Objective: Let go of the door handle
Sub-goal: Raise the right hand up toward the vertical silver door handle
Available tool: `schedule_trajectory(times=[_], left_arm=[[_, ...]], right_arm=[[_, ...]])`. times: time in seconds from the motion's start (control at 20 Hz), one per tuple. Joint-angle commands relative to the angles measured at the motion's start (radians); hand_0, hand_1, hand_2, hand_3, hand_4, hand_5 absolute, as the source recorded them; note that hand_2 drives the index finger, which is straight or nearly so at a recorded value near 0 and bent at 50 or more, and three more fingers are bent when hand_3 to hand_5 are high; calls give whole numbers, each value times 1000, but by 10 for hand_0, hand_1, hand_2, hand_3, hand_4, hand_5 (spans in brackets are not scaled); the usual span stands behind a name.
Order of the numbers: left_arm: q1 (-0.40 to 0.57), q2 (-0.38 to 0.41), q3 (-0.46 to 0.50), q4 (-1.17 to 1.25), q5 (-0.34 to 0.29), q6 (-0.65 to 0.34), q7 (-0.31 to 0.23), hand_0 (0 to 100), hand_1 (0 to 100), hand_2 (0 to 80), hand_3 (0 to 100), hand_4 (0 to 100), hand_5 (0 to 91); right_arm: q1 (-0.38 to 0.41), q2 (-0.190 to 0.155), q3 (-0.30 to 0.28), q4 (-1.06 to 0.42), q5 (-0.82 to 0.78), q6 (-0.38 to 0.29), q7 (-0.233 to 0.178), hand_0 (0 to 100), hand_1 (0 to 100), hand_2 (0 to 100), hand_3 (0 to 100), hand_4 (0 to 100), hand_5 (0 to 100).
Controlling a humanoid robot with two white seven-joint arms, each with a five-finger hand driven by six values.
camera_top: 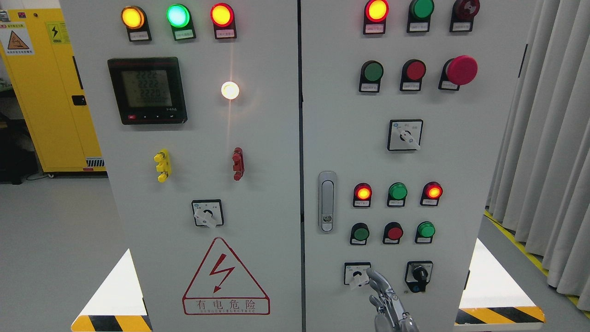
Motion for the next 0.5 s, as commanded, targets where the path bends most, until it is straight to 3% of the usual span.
schedule_trajectory(times=[0.0, 0.4, 0.45], left_arm=[[0, 0, 0, -15, 0, 1, 0, 120, 556, 0, 0, 0, 0], [0, 0, 0, -15, 0, 1, 0, 120, 556, 0, 0, 0, 0], [0, 0, 0, -15, 0, 1, 0, 120, 556, 0, 0, 0, 0]], right_arm=[[2, -10, -15, -2, 16, 2, -2, 257, 108, 0, 0, 0, 0], [1, -12, -13, -3, 24, 2, -2, 253, 147, 0, 0, 0, 0], [-2, -12, -13, -2, 44, 2, 0, 243, 219, 0, 81, 90, 0]])
